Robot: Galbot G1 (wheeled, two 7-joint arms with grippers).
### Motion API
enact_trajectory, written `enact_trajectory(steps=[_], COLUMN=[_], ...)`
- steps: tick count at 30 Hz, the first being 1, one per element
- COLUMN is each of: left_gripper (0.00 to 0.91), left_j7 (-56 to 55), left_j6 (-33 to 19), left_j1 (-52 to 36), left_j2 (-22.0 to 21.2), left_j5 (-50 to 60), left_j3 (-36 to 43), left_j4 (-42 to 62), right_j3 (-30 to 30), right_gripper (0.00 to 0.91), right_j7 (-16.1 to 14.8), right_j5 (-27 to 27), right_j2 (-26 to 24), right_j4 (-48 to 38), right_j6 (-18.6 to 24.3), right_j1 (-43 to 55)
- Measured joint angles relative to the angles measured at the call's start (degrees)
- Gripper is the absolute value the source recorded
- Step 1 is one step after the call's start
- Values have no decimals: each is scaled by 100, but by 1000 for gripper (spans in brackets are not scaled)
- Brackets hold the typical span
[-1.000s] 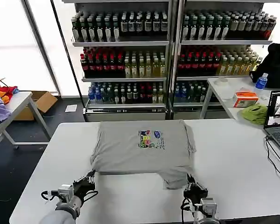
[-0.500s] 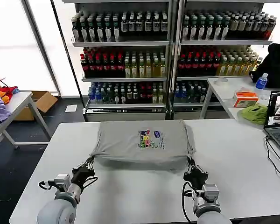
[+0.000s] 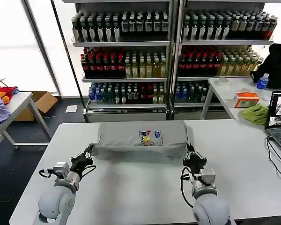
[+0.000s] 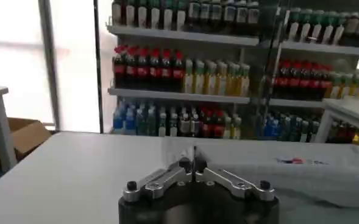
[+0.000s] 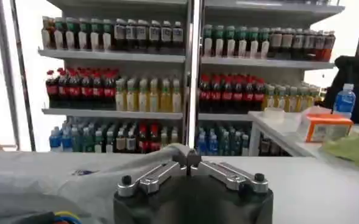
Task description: Fold and organize the clothes.
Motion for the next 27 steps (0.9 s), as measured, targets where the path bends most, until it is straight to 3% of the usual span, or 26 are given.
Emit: enact_trajectory(steps=[27], left_gripper=[0], left_j7=[2], left_j6=[99], left_j1=[-1637], left_j2=[53], left_j5=[-103], left_j3=[584], left_j4=[2029], right_j3=[-352], right_gripper=[0], right_j7=[-405], right_j5=[11], right_j2=[275], right_j4=[-2326], right_j6=[-67], right_j1=[1862])
